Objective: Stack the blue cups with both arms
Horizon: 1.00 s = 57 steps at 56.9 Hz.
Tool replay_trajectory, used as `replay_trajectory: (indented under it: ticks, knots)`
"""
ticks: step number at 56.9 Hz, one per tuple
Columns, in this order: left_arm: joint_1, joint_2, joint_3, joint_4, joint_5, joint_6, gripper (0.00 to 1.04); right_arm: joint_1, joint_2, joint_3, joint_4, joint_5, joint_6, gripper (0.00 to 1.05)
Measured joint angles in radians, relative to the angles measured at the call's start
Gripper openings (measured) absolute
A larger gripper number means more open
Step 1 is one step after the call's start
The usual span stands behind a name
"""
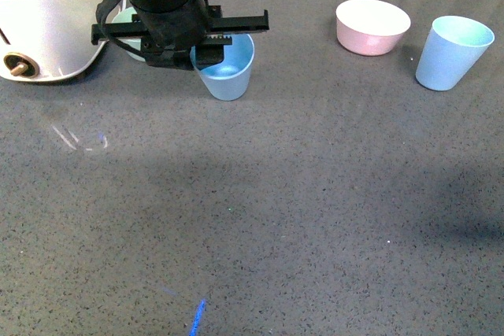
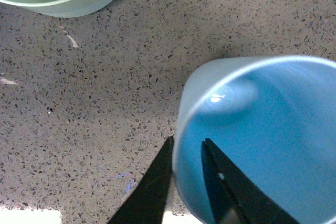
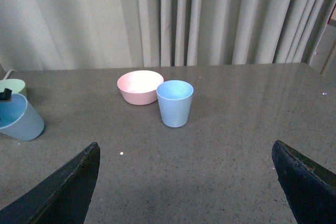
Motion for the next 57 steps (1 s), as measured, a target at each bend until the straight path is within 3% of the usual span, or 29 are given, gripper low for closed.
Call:
replay_trajectory:
  ticks: [2,30,57]
  knots:
    - [-0.004,-0.009,-0.005,-0.002,0.003,-0.005,0.02,0.0,0.0,0.0,0.0,0.0,0.0,0.96]
    - [-0.119,-0.22,-0.195,-0.048,0.026,0.271,0.02,0.0,0.0,0.0,0.0,0.0,0.0,0.96]
    - [-0.189,-0.195,-0.214,-0.039,0.022,0.285,0.02,0.0,0.0,0.0,0.0,0.0,0.0,0.96]
